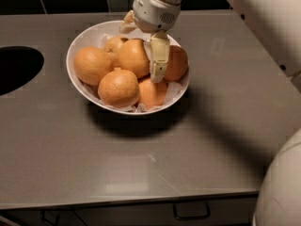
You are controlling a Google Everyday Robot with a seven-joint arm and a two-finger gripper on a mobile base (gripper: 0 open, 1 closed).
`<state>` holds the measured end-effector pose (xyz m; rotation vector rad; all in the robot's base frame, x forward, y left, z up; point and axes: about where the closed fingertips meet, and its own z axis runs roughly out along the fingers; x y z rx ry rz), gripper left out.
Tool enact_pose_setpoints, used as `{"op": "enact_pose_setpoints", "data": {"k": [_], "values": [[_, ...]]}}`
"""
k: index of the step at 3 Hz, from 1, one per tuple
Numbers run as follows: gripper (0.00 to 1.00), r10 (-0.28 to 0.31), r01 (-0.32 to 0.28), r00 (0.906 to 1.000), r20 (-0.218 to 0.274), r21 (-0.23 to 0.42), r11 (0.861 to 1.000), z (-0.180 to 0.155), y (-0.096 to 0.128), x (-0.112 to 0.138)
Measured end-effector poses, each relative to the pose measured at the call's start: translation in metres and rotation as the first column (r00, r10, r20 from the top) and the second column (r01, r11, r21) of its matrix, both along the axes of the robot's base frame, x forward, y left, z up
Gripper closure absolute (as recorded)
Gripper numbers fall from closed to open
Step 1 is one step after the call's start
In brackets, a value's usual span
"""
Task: Pick orange from white bowl
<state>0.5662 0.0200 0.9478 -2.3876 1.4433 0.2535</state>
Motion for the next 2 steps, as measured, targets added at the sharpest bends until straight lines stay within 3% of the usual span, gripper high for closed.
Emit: {"op": "enact_pose_setpoints", "data": {"k": [1,2], "values": [[0.11,0.012,-0.012,0.9999,-0.007,0.000,1.000,-0.0020,0.0032,0.0005],[0.12,0.015,-0.015,0.9998,-0.010,0.000,1.000,-0.0031,0.0038,0.0005]]}}
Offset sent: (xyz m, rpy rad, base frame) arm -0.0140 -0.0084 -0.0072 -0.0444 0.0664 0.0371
